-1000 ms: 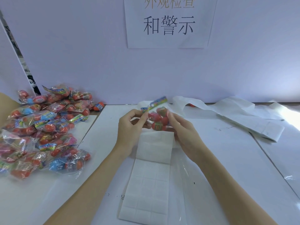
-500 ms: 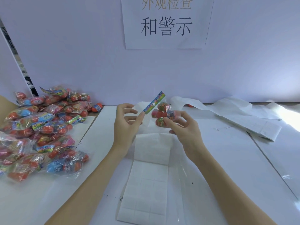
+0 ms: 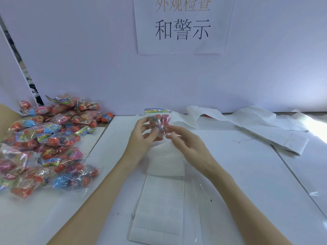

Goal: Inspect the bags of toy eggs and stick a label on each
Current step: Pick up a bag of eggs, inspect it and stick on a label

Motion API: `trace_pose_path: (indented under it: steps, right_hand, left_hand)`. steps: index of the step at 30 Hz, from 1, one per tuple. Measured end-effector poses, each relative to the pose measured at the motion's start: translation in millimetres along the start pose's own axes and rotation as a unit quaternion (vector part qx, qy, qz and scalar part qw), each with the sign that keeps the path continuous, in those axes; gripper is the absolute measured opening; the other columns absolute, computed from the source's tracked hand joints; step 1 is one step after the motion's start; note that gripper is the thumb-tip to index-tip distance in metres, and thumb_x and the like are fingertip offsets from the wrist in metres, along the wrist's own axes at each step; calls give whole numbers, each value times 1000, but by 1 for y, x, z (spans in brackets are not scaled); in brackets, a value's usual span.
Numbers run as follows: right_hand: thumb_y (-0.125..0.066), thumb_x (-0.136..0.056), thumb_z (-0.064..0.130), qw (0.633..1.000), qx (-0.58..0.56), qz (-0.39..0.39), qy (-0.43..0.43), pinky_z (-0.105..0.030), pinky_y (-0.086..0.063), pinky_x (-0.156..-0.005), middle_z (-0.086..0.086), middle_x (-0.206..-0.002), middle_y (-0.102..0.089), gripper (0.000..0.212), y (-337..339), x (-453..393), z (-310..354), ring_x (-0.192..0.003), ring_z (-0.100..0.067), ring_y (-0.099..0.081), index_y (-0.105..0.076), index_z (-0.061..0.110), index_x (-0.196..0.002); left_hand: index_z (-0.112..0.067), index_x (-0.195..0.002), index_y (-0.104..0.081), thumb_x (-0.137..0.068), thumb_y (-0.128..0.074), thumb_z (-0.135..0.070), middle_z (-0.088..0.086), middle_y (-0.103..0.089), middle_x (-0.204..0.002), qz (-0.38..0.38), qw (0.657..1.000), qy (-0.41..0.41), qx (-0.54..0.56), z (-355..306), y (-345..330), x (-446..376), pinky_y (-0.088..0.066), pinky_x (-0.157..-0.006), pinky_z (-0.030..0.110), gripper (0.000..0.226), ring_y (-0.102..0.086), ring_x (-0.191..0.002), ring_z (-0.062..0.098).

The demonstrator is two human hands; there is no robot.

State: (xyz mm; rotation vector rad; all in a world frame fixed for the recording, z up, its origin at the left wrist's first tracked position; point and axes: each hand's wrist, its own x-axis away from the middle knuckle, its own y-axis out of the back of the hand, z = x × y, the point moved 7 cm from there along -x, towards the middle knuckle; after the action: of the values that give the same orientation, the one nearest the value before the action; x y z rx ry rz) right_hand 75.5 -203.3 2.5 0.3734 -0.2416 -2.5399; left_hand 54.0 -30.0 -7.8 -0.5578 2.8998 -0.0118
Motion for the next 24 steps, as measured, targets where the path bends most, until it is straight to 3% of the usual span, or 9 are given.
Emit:
trace_pose_path:
  steps: [3,5,10,13,16,18,21,24]
  right_hand:
    - [-79,-91,30,994,107,-14,9,-13,-48,-89,20,-116,-73,31,2,0,-5,-107,4,-67,-70,27,-120]
    - [-79,-90,17,990,131,-51,4,-8,-43,-78,17,-103,-75,18,10,-2,-8,-92,3,-67,-75,24,-107]
    - [-71,-95,11,980,148,-132,-19,-5,-39,-76,19,-95,-72,12,30,-1,-14,-87,3,-61,-75,22,-93]
    - [-69,-96,9,975,150,-160,-35,-6,-40,-76,14,-96,-73,11,38,-1,-17,-87,1,-61,-75,18,-93]
    - [-68,-98,8,972,147,-176,-47,-6,-41,-74,10,-96,-74,11,43,-1,-19,-87,-3,-63,-76,15,-93]
    - [-67,-99,8,969,147,-190,-55,-8,-41,-70,8,-95,-73,12,46,-1,-21,-84,-2,-61,-75,16,-95]
    - [-64,-100,8,968,143,-197,-56,-10,-42,-66,5,-93,-68,19,46,0,-20,-82,0,-59,-73,23,-107]
    - [-60,-100,4,971,152,-183,-30,-6,-41,-70,3,-95,-64,32,42,-1,-15,-84,4,-57,-72,29,-117]
  left_hand:
    - [-29,-130,-55,-106,-56,-6,6,-72,-121,4,1000,10,3,4,2,-1,-60,-83,25,33,-78,-96,23]
    - [-27,-133,-55,-108,-50,-5,6,-74,-122,7,1000,17,15,6,2,-3,-60,-85,24,33,-78,-99,22]
    - [-25,-132,-57,-108,-43,-1,14,-71,-122,1,999,23,34,6,2,-5,-62,-88,36,37,-77,-95,22]
    - [-25,-143,-49,-108,-42,-3,16,-68,-125,-15,1000,6,11,3,3,-4,-60,-93,43,41,-77,-92,21]
    - [-47,-151,-31,-107,-44,-2,20,-67,-115,-14,999,-32,29,-7,2,0,-61,-90,39,64,-76,-94,25]
    - [-54,-146,-37,-106,-43,0,21,-67,-110,-3,998,-60,27,-13,0,2,-62,-84,34,67,-75,-95,28]
    - [-28,-130,-59,-105,-41,2,23,-68,-114,2,997,-75,12,-18,-2,3,-60,-81,33,43,-76,-94,28]
    - [-12,-115,-62,-105,-41,4,18,-72,-111,12,998,-64,19,-17,-5,4,-60,-79,31,28,-76,-93,31]
